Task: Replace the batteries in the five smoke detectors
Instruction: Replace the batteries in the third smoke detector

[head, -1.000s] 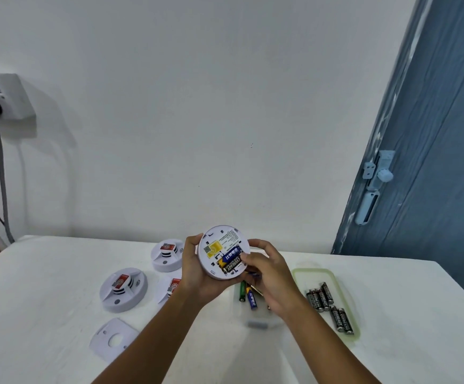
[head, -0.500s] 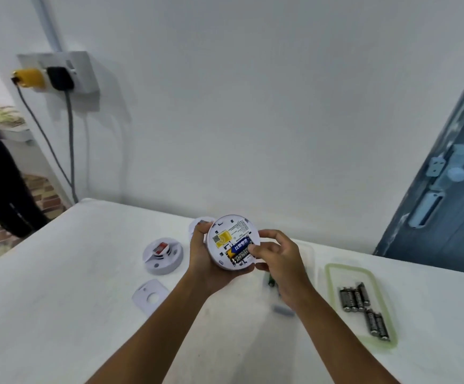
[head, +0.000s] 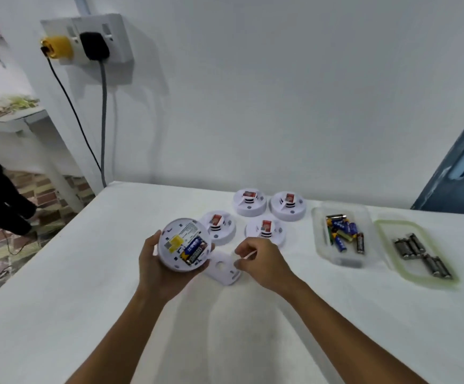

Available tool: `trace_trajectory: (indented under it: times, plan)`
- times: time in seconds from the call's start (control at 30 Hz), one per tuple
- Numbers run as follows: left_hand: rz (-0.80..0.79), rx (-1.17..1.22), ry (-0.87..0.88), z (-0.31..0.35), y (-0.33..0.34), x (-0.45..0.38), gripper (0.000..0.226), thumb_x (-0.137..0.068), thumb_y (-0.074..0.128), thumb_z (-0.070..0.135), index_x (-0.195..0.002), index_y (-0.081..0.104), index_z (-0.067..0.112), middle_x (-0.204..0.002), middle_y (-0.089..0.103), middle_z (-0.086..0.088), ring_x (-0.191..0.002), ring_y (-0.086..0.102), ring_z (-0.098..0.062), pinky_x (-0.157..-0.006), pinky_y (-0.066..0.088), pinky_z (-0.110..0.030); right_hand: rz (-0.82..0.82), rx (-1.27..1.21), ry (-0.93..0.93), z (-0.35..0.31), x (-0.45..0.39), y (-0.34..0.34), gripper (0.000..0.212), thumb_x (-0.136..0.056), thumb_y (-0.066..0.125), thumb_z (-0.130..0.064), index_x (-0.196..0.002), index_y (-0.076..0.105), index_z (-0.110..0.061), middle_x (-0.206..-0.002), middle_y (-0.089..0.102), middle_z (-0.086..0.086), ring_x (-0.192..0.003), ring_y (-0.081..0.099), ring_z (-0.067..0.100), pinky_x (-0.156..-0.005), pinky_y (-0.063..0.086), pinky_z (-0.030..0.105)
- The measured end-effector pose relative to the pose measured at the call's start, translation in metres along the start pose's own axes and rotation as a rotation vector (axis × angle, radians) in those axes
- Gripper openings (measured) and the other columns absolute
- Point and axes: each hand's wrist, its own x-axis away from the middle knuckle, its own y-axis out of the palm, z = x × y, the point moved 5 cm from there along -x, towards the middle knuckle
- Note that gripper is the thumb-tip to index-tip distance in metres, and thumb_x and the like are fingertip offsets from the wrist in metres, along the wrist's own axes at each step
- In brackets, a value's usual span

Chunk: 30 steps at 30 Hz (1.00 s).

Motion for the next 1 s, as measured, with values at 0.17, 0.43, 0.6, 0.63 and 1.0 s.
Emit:
trace_trajectory:
  times: [0.17, 0.43, 0.6, 0.63, 1.0]
  plan:
    - [0.015, 0.044, -0.030, 0.012, -0.064, 0.009, 0.070, -0.086, 0.055, 0.059, -0.137, 0.052, 0.011, -0.140, 0.050, -0.021, -0.128, 0.047, -0.044, -0.102, 0.042, -0.048, -0.055, 0.504, -0.097, -0.010, -0.001, 0.047, 0.040, -0.086, 0.062, -0.031, -0.122, 0.062, -0.014, -0.125, 0.058, 0.008, -0.117, 0.048, 0.028, -0.095, 0.044, 0.037]
    - [-0.041, 0.012, -0.001, 0.012, -0.058, 0.008, 0.086, -0.036, 0.090, 0.059, -0.107, 0.074, 0.013, -0.112, 0.069, -0.017, -0.096, 0.068, -0.037, -0.075, 0.058, -0.040, -0.117, 0.939, -0.188, -0.016, -0.001, 0.076, 0.030, -0.093, 0.051, -0.034, -0.114, 0.058, -0.015, -0.113, 0.056, 0.012, -0.109, 0.046, 0.033, -0.083, 0.039, 0.038]
    - [-0.038, 0.033, -0.047, 0.009, -0.059, 0.007, 0.090, -0.031, 0.091, 0.058, -0.106, 0.074, 0.013, -0.110, 0.069, -0.019, -0.093, 0.069, -0.037, -0.071, 0.058, -0.041, -0.066, 0.478, 0.034, -0.029, -0.006, 0.055, 0.061, -0.068, 0.077, -0.030, -0.124, 0.056, -0.020, -0.109, 0.062, 0.002, -0.101, 0.060, 0.023, -0.079, 0.049, 0.030]
    - [-0.036, 0.030, -0.045, 0.009, -0.057, 0.007, 0.090, -0.030, 0.091, 0.058, -0.106, 0.075, 0.013, -0.111, 0.069, -0.018, -0.092, 0.069, -0.037, -0.070, 0.058, -0.042, -0.041, 0.372, 0.053, -0.035, -0.006, 0.050, 0.067, -0.067, 0.078, -0.027, -0.128, 0.053, -0.019, -0.109, 0.059, 0.002, -0.097, 0.059, 0.021, -0.077, 0.048, 0.028]
    - [-0.163, -0.045, -0.020, 0.014, -0.040, 0.013, 0.078, -0.049, 0.084, 0.063, -0.111, 0.074, 0.017, -0.121, 0.068, -0.010, -0.107, 0.067, -0.027, -0.084, 0.056, -0.043, -0.166, 0.346, -0.253, -0.125, -0.017, 0.081, 0.052, -0.065, 0.080, -0.022, -0.111, 0.063, -0.005, -0.106, 0.061, 0.008, -0.096, 0.059, 0.023, -0.082, 0.052, 0.044]
